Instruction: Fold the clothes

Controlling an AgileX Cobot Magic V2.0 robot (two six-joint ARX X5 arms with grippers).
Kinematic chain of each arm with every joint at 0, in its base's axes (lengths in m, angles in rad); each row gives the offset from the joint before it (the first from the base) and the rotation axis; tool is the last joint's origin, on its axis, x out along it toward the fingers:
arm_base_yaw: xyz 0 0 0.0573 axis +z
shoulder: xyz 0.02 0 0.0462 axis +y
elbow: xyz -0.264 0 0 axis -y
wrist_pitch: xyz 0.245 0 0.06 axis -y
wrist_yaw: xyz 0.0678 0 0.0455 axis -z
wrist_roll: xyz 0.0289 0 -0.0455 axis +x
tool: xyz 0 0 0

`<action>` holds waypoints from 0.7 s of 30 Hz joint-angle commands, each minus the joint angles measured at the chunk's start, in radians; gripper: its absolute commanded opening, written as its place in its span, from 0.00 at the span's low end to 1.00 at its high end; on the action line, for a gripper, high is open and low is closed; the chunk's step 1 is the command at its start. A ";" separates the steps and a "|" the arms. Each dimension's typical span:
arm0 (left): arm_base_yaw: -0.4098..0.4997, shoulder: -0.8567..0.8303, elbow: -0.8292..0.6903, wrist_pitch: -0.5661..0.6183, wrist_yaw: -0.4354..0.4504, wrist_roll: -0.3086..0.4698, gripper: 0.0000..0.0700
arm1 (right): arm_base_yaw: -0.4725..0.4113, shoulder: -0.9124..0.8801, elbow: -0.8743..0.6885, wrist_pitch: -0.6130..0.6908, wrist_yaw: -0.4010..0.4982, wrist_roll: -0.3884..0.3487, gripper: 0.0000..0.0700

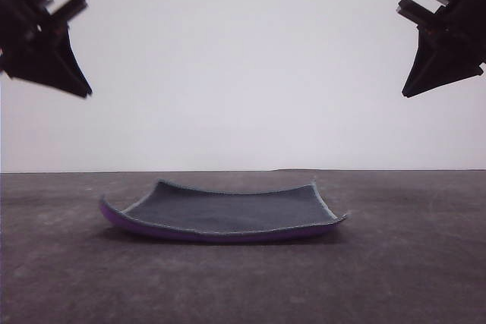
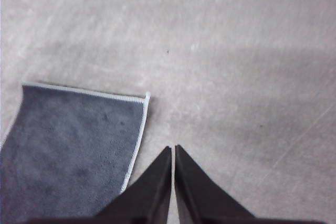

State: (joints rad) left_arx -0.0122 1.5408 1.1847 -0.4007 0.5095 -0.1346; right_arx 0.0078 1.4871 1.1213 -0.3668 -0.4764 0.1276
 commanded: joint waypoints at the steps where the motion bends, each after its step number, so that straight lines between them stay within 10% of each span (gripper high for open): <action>1: -0.004 0.033 0.021 0.004 0.021 0.029 0.02 | 0.003 0.011 0.017 0.007 -0.006 -0.012 0.01; 6: -0.006 0.064 0.021 0.007 0.053 0.029 0.03 | 0.003 0.011 0.017 0.004 -0.016 -0.012 0.06; 11: -0.006 0.064 0.021 0.023 0.076 0.017 0.49 | 0.003 0.011 0.017 0.000 -0.025 -0.013 0.78; 21: -0.064 0.101 0.021 0.094 0.084 -0.006 0.56 | 0.045 0.037 0.016 -0.009 -0.028 -0.086 0.81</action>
State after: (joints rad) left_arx -0.0676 1.6069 1.1848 -0.3310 0.5865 -0.1269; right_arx 0.0398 1.4932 1.1213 -0.3904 -0.5018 0.0679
